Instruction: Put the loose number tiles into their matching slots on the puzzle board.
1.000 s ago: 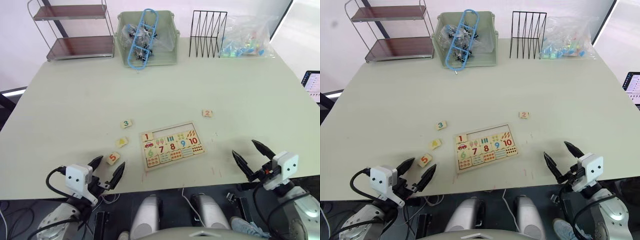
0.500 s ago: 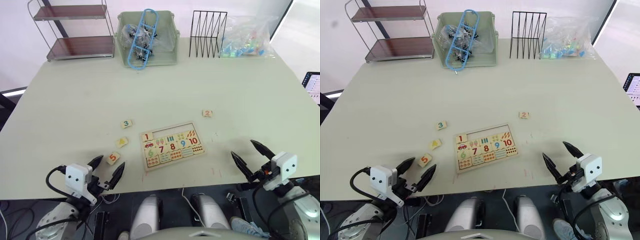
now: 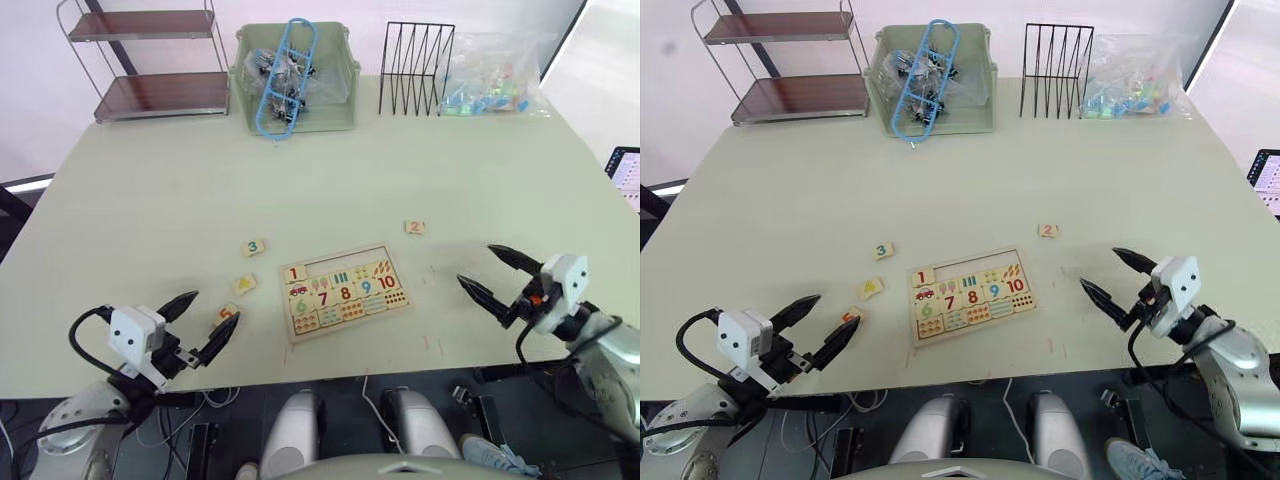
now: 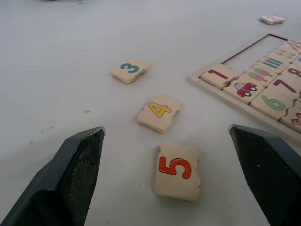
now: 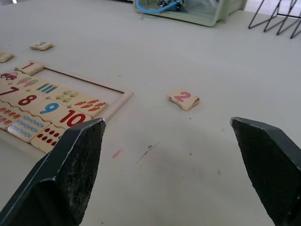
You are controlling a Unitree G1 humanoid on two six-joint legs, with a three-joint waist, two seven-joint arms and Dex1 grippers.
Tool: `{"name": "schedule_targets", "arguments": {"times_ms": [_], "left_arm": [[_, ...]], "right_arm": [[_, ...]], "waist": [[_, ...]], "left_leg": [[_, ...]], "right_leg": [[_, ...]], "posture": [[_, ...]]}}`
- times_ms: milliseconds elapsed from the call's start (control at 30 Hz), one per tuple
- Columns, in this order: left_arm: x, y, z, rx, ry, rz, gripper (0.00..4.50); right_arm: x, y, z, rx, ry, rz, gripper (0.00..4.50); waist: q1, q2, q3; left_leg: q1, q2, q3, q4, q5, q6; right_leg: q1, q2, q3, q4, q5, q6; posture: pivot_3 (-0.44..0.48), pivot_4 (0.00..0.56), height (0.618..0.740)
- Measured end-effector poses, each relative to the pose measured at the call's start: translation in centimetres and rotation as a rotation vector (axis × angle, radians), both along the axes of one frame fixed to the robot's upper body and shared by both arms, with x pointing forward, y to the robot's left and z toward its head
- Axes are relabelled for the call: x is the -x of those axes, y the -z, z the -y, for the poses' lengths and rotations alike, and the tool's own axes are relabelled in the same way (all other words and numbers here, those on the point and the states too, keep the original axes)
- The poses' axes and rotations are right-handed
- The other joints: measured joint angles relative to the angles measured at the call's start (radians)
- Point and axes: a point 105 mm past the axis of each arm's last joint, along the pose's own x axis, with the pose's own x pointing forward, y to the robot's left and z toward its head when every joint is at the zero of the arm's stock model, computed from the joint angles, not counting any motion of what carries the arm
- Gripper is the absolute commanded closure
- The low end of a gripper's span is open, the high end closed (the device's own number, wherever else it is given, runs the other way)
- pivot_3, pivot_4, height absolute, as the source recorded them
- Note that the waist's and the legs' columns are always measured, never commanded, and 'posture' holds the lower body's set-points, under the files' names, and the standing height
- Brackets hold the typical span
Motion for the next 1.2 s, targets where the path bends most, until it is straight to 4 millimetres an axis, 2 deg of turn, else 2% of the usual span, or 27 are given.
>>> {"name": "schedule_targets", "arguments": {"times_ms": [300, 667, 867, 1000, 1200], "left_arm": [[0.4, -1.1, -0.4, -0.001, 0.097, 0.006, 0.00], [0.9, -3.5, -1.1, 0.003, 0.256, 0.039, 0.00], [1.4, -3.8, -1.1, -0.008, 0.311, 0.046, 0.00], [1.6, -3.7, -1.1, -0.009, 0.329, 0.048, 0.00], [1.7, -3.8, -1.0, -0.010, 0.344, 0.062, 0.00]], "right_arm": [[-4.4, -1.6, -0.4, 0.072, -0.138, -0.063, 0.04], [-9.1, -2.7, -1.8, 0.283, -0.348, -0.130, 0.04], [-10.3, -1.2, -2.5, 0.382, -0.413, -0.187, 0.04], [-11.5, -1.3, -3.8, 0.427, -0.439, -0.175, 0.04], [-12.7, -0.5, -4.7, 0.471, -0.419, -0.198, 0.04]], "waist": [[-0.002, 0.000, 0.000], [-0.003, 0.001, 0.001], [-0.004, 0.002, 0.001], [-0.007, 0.002, 0.002], [-0.006, 0.003, 0.002]], "left_leg": [[0.000, 0.000, 0.001, 0.000, 0.000, 0.000], [0.000, 0.000, 0.001, 0.000, 0.000, 0.000], [0.000, 0.000, 0.002, 0.000, 0.000, 0.000], [0.000, 0.000, 0.001, 0.000, 0.000, 0.000], [-0.001, 0.001, 0.001, 0.000, 0.000, 0.000]], "right_leg": [[0.001, 0.001, -0.001, 0.000, 0.000, 0.000], [0.001, 0.000, -0.002, 0.000, 0.001, 0.001], [0.001, 0.000, -0.002, -0.001, 0.002, 0.002], [0.000, 0.000, -0.002, 0.000, 0.001, 0.000], [0.000, -0.001, -0.002, 0.000, 0.001, 0.000]], "posture": [[0.000, 0.150, 0.740], [0.000, 0.150, 0.740], [0.000, 0.150, 0.740], [0.000, 0.150, 0.740], [0.000, 0.150, 0.740]]}}
